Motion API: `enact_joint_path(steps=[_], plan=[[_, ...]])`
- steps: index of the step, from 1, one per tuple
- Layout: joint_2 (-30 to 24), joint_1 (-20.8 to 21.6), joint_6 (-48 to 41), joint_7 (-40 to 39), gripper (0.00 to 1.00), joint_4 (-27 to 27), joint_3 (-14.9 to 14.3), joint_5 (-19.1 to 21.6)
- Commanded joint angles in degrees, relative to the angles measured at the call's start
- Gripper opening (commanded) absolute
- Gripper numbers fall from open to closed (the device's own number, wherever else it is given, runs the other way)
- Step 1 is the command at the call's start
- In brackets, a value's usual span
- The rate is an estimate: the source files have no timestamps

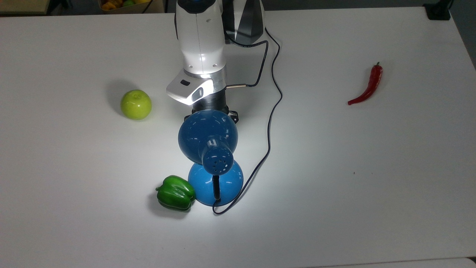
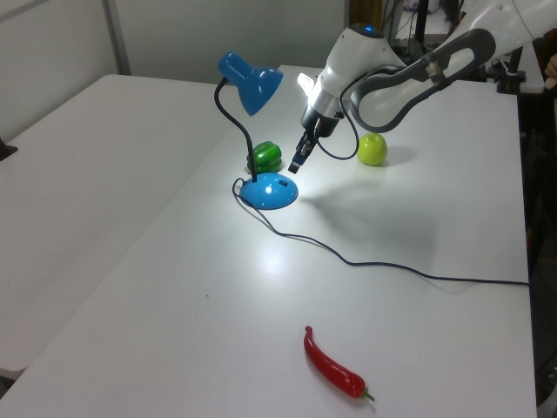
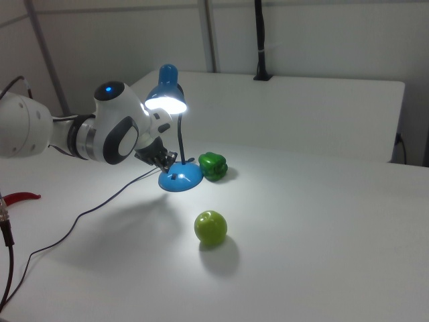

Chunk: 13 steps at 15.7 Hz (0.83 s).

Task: Turn off lamp
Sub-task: 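Descend the gripper onto the switch on the blue lamp base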

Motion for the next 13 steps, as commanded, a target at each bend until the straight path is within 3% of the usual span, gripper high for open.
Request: enact_joint_path(steps=[1, 13], plan=[[1.69, 0.32, 3.03, -0.77, 0.0, 0.17, -1.21, -1.37], [4.24, 0.49, 7.26, -0.6, 0.0, 0.43, -1.3, -1.63]])
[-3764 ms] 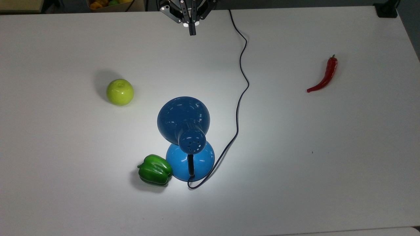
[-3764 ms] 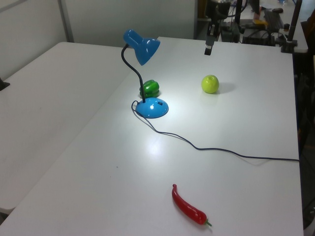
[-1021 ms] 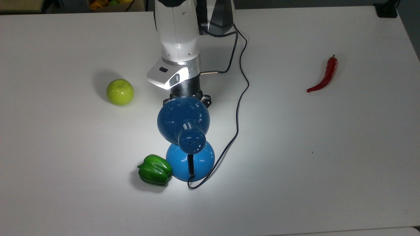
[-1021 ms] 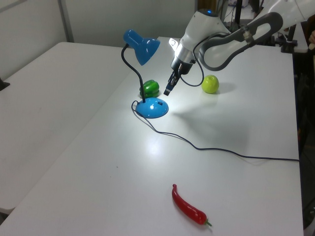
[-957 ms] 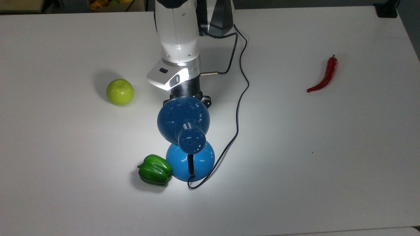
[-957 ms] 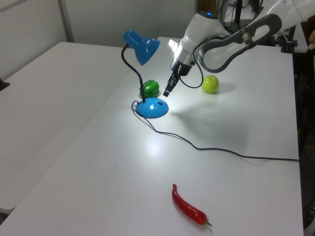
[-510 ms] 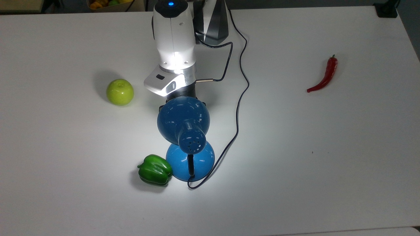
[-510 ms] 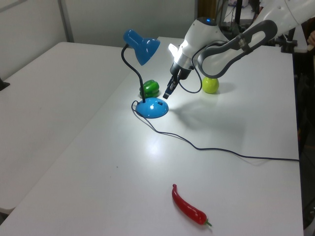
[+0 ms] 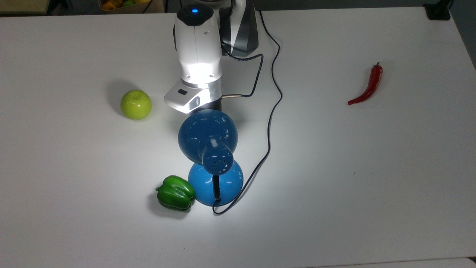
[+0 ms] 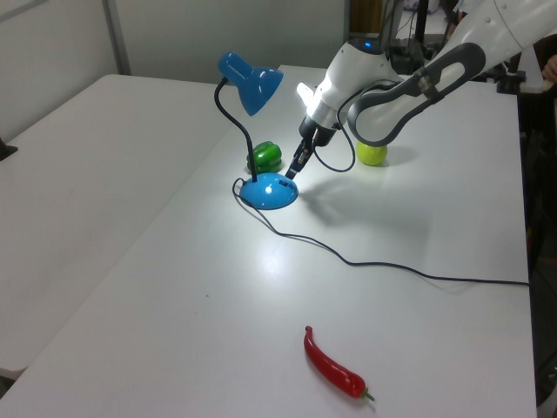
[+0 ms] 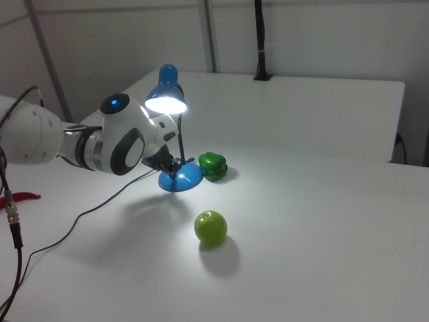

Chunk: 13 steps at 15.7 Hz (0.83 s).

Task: Turn off lamp
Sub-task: 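Descend the gripper onto the switch on the blue lamp base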

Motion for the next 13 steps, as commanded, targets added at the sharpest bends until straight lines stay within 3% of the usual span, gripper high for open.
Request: enact_joint_path(steps=[1, 13], plan=[[1.04, 0.62, 1.82, -0.55, 0.0, 0.32, -0.62, -0.95], [2.18, 0.71, 3.92, -0.73, 0.0, 0.32, -0.62, -1.04]])
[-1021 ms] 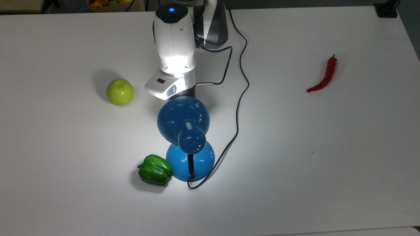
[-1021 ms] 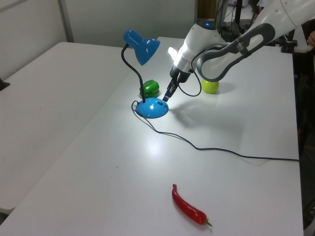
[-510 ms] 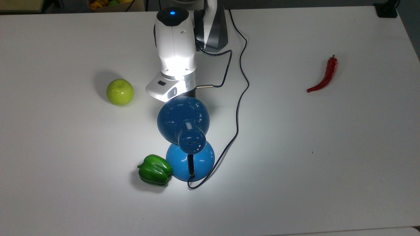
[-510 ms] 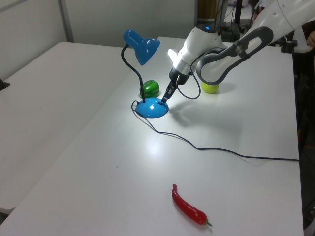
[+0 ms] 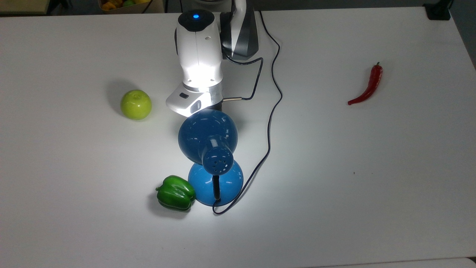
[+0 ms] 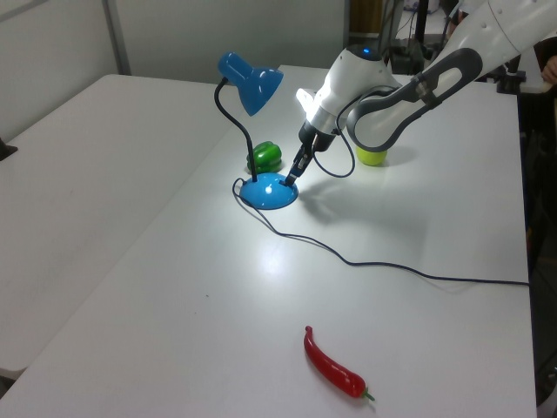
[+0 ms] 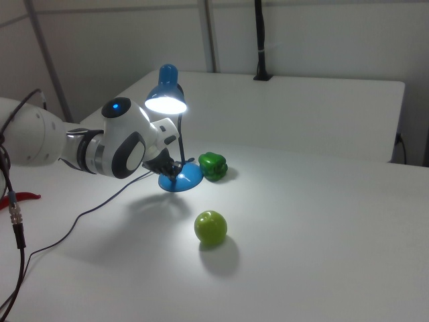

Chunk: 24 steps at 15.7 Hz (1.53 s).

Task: Turn off lamp
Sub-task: 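Descend the gripper onto the switch on the blue lamp base, then press the switch down with the gripper fingertips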

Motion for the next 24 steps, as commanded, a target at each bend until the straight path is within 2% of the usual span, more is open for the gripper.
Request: enact_joint_path(steps=[1, 12, 18, 24], plan=[[1.12, 0.61, 3.49, -0.58, 0.0, 0.27, -0.62, -1.0], [1.21, 0.61, 2.88, -0.93, 0.0, -0.43, -0.62, -2.14], [0.69, 0.34, 2.35, -0.93, 0.0, -2.54, -0.62, -2.31], [-2.73, 0.17, -7.48, -0.93, 0.0, -2.46, -0.62, -2.31]])
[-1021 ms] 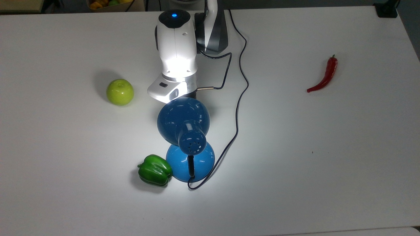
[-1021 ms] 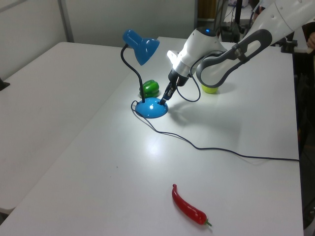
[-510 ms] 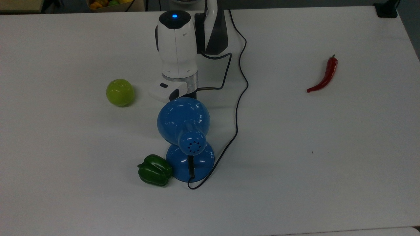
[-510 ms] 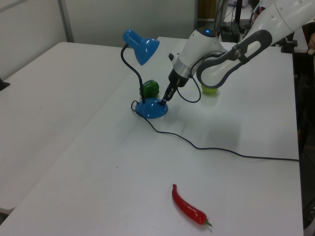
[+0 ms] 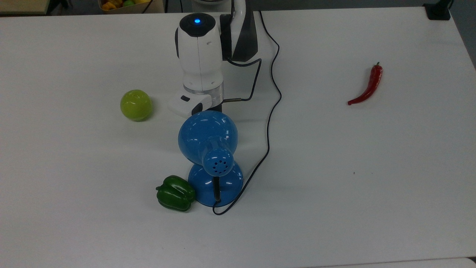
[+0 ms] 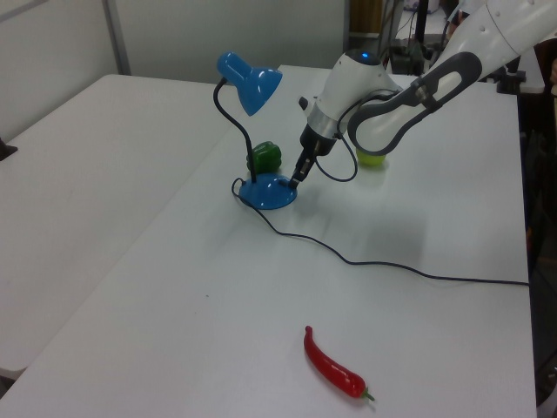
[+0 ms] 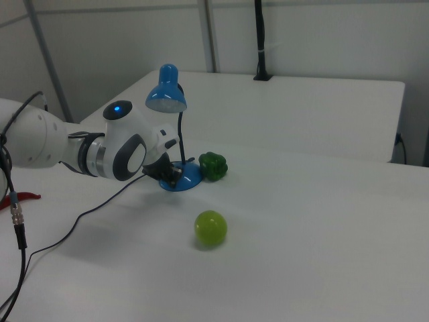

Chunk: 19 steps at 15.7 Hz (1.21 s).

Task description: Turn off lamp

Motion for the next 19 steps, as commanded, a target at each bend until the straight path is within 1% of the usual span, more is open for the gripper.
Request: enact_joint_path(steps=[1, 4, 5, 8, 10, 11, 13, 17, 19], plan=[[-3.87, 0.27, -7.15, -0.9, 0.0, -1.95, -0.55, -0.78], [-7.9, 0.35, -16.9, -0.99, 0.0, -1.6, -0.55, -0.79], [-9.22, 0.44, -20.24, -0.99, 0.07, -1.6, -0.64, -0.78], [-12.56, 0.71, -27.63, -0.73, 0.5, -1.51, -0.55, -0.7], [-15.29, 0.71, -33.25, -0.46, 0.82, -1.51, -0.55, -0.61], [-16.87, 0.79, -36.41, -0.46, 1.0, -1.51, -0.55, -0.7], [-20.38, 0.71, -41.78, 0.23, 1.0, -1.25, -0.55, -0.61], [-25.31, 0.27, -53.55, 4.36, 1.0, 3.32, -0.55, -0.17], [-28.29, 0.18, -56.29, 5.51, 1.0, 3.59, -0.12, 0.27]])
